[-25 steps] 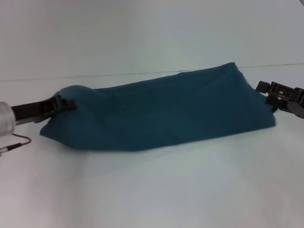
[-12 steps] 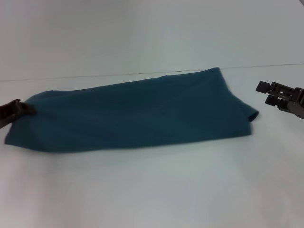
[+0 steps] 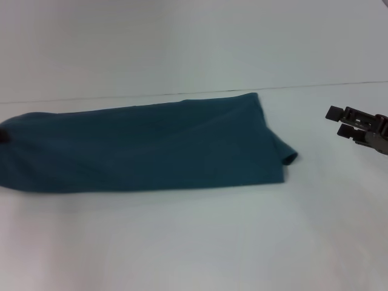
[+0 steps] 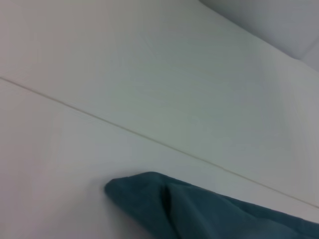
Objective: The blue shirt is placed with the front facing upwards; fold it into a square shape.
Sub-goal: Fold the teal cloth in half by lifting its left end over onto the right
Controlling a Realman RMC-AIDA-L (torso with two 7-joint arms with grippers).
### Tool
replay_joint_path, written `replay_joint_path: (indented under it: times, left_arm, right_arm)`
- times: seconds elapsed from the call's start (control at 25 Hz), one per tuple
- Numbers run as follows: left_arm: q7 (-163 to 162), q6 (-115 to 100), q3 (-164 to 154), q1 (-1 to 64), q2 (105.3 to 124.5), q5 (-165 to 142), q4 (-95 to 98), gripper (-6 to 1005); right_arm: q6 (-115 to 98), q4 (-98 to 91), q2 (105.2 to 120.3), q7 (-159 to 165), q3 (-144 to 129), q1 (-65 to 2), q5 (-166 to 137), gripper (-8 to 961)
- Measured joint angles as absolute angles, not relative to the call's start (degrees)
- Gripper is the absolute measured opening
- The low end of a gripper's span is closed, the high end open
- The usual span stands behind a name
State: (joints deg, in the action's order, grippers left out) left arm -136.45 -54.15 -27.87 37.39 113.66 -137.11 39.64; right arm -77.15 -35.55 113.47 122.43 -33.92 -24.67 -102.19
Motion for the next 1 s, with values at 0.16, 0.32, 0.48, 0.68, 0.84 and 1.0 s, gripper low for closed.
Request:
replay_joint_path:
  times: [0.16,0.32,0.48,0.68,0.84,1.0]
  left_arm:
    - [-140.8,-50.5,-28.0,37.4,113.72,-140.7,39.6,16]
    - [-142.2,-50.5,-28.2,37.4,113.96,-141.4,39.8,16]
    - [-141.9,-53.8,-28.3,37.7,115.14,-141.0,43.0,16]
    - [-142.3,-58.5,-30.1,39.2,117.81,-141.0,49.0,16]
    - [-145.3,-59.8,-37.9,39.8,119.08,-141.6,53.0,16]
    - [-146.5,-59.3,-45.4,39.6,121.58,-141.8,59.4,16]
  right_arm:
    - [-77.2,-35.5,113.46,122.4,-33.9,-24.7,-102.2,900]
    - [-77.1,-35.5,113.42,122.4,-33.9,-24.7,-102.4,900]
    - [-77.0,-35.5,113.40,122.4,-33.9,-24.7,-102.5,899]
    - [-77.0,-35.5,113.37,122.4,-33.9,-24.8,-102.5,899]
    - [-77.0,-35.5,113.30,122.4,-33.9,-24.9,-102.3,899]
    - [-77.0,-35.5,113.20,122.4,-33.9,-24.9,-102.2,899]
